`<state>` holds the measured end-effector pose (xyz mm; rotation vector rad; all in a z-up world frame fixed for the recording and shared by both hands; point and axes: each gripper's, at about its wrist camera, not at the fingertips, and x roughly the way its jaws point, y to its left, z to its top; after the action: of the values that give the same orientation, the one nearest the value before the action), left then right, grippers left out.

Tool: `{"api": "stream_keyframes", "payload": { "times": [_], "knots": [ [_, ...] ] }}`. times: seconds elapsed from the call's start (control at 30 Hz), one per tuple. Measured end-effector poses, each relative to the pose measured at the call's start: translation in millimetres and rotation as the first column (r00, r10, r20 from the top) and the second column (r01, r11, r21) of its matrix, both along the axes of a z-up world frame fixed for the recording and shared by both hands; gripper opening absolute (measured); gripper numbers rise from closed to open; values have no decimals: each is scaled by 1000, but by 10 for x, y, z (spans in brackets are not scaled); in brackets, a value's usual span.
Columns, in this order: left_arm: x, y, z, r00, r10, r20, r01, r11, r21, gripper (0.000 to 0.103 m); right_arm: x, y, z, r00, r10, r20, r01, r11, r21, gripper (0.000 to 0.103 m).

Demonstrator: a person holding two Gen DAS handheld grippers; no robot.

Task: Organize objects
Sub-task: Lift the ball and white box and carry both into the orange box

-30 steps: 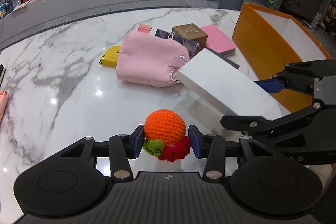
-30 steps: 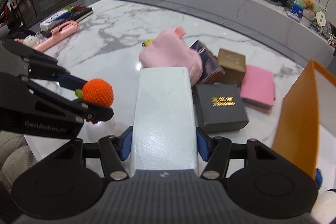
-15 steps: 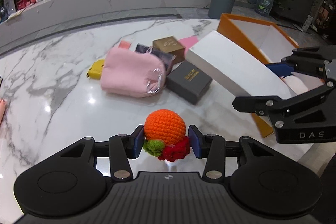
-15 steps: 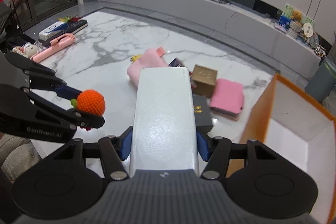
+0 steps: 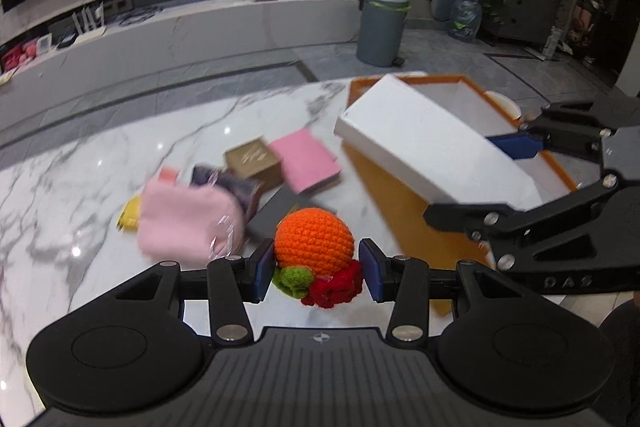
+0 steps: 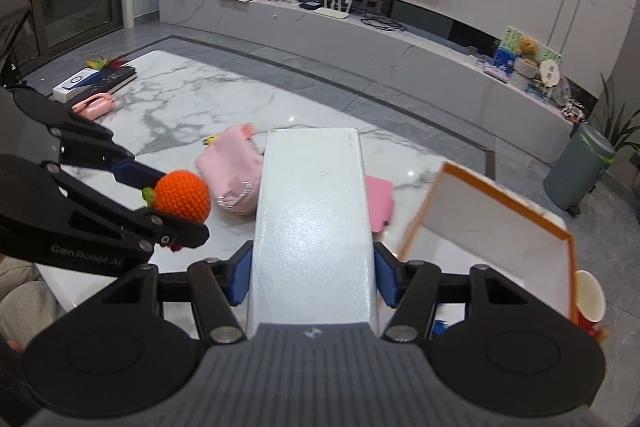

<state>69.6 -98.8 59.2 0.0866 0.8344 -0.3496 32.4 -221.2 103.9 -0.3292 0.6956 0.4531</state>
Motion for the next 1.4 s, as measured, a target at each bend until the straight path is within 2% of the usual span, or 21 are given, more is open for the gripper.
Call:
{"api": "stream_keyframes", "payload": {
  "times": [0.33, 0.63, 0.9, 1.17, 1.3, 1.4],
  "knots": [
    [330, -625, 149, 995, -85, 53, 85, 996, -6, 51, 163, -512, 118, 996, -89, 29, 89, 996, -13, 62],
    [652, -1161, 20, 985, -162, 53, 163, 987, -14, 51, 465, -1044, 23, 979, -205, 10, 205, 978, -29, 62],
    [909, -1568, -127, 975, -222, 28, 221, 974, 45, 51, 766, -1366, -153, 958, -286, -30, 285, 958, -19, 62],
    [1138, -1706, -286, 978, -208, 0, 207, 975, 81, 51, 1048, -1408, -376, 951, -303, -55, 301, 953, -41, 62],
    [1241, -1770, -342, 977, -215, -14, 215, 970, 113, 51, 1200, -1407, -484, 962, -265, -69, 263, 964, -36, 62],
    [1318, -1829, -412, 975, -218, -32, 220, 965, 139, 51, 1297, -1388, -578, 962, -264, -72, 259, 963, -72, 62]
  ]
}}
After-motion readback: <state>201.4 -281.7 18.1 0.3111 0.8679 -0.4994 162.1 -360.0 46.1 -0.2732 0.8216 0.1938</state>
